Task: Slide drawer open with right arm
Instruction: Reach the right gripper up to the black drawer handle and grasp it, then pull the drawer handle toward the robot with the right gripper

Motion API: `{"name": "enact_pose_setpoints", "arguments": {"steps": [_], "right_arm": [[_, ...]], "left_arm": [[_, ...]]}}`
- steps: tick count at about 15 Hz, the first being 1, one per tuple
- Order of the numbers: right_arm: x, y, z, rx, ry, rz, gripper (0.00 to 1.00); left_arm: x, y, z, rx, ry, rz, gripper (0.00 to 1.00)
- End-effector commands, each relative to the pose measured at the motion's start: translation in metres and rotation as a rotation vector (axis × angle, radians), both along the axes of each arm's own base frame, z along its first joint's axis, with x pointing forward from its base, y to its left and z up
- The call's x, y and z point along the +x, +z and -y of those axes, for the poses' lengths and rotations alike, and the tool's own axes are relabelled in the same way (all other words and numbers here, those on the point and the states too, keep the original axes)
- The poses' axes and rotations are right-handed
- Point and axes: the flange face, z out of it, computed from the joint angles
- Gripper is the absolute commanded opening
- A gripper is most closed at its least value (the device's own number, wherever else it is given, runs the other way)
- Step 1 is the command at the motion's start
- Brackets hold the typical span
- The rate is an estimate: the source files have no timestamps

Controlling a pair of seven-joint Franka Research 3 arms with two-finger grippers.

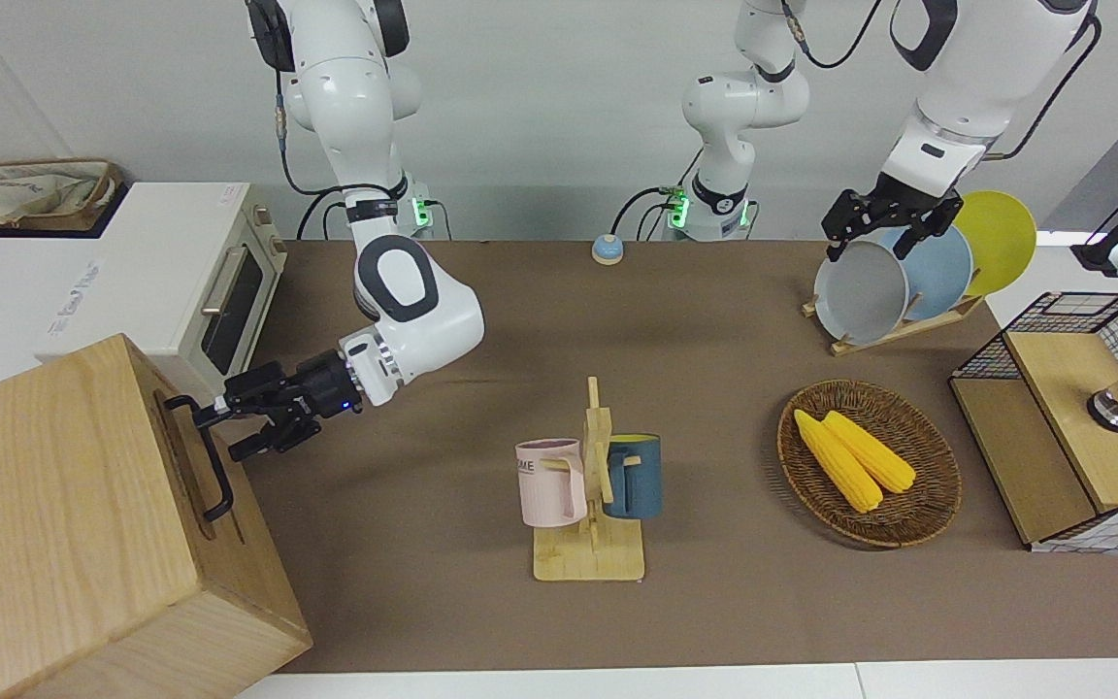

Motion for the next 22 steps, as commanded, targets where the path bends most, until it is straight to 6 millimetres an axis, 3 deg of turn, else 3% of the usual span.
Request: {"name": "enact_pose_setpoints", "arguments": {"steps": [1,5,6,9,11,12,22], "right_arm": [[0.01,-0.001,0.001,0.01,0.025,0.046,0.958],[0.011,0.001,0.0,0.011,0.027,0.056,0.823],[0.011,0.001,0.0,0.016,0.026,0.07,0.735],[0.011,0.001,-0.001,0.033,0.027,0.095,0.288],[0.011,0.0,-0.001,0.033,0.026,0.092,0.128],[0.011,0.001,0.0,0.033,0.026,0.093,0.092],[0.007,0.005,-0.011,0.028,0.018,0.092,0.081]], "left_arm": [[-0.003,0.005,-0.001,0.013,-0.007,0.005,1.0],[-0.003,0.005,0.001,0.013,-0.01,0.005,1.0],[-0.003,0.004,0.0,0.013,-0.008,0.004,1.0],[-0.003,0.005,-0.001,0.013,-0.008,0.005,1.0],[-0.003,0.004,0.0,0.013,-0.01,0.004,1.0],[-0.003,0.004,0.0,0.013,-0.01,0.004,1.0],[-0.003,0.004,-0.001,0.013,-0.007,0.004,1.0]]}}
